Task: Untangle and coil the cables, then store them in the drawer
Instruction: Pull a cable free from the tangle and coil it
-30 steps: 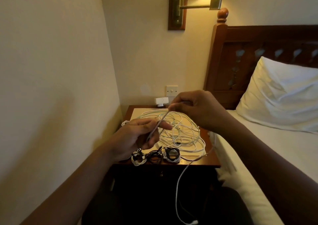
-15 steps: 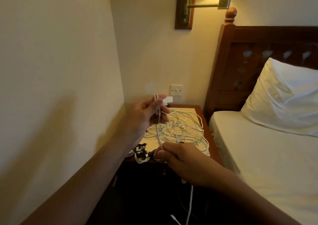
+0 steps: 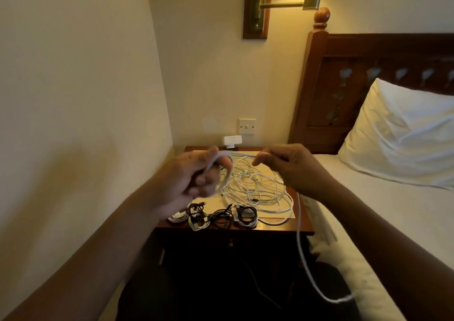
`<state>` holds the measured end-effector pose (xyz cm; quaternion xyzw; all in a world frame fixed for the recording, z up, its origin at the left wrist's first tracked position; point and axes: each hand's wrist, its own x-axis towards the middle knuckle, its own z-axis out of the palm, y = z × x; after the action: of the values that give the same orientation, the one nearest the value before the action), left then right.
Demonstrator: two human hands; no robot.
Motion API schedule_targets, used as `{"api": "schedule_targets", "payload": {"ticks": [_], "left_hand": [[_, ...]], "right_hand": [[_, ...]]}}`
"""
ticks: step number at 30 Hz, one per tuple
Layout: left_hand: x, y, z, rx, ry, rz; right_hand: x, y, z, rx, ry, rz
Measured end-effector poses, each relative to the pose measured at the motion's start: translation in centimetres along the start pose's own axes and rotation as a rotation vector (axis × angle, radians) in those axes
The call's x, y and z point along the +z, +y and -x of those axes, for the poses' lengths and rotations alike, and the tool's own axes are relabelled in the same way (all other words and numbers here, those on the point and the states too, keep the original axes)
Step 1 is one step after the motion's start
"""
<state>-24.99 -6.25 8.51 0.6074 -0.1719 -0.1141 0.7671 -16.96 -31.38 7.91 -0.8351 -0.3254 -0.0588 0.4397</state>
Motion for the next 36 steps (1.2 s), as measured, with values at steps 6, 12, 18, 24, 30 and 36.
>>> {"api": "schedule_targets", "payload": {"ticks": [6, 12, 18, 24, 30, 36], "left_hand": [[-0.1, 1.5, -2.1, 0.217, 0.178, 0.3], [1.2, -1.7, -3.8, 0.235, 0.372, -0.57], [0.2, -2.0, -2.8, 0.023, 0.069, -0.814], [-3.5, 0.7, -0.6, -0.106, -0.007, -1.073], [-9.9, 0.8, 0.9, -0.029, 0.342, -1.403], [-12.6, -0.1, 0.5, 0.107, 0.593, -1.565]], "right_hand": [[5.3, 2.3, 4.1, 0.154, -0.202, 0.002], [5.7, -4.0, 4.5, -0.04, -0.281, 0.13], [0.3, -4.1, 0.4, -0.102, -0.117, 0.321], [-2.3, 2.4, -0.6, 0.015, -0.094, 0.277], [-1.9, 6.8, 1.7, 0.154, -0.183, 0.255], [-1.6, 7.1, 3.1, 0.169, -0.245, 0.284]]}}
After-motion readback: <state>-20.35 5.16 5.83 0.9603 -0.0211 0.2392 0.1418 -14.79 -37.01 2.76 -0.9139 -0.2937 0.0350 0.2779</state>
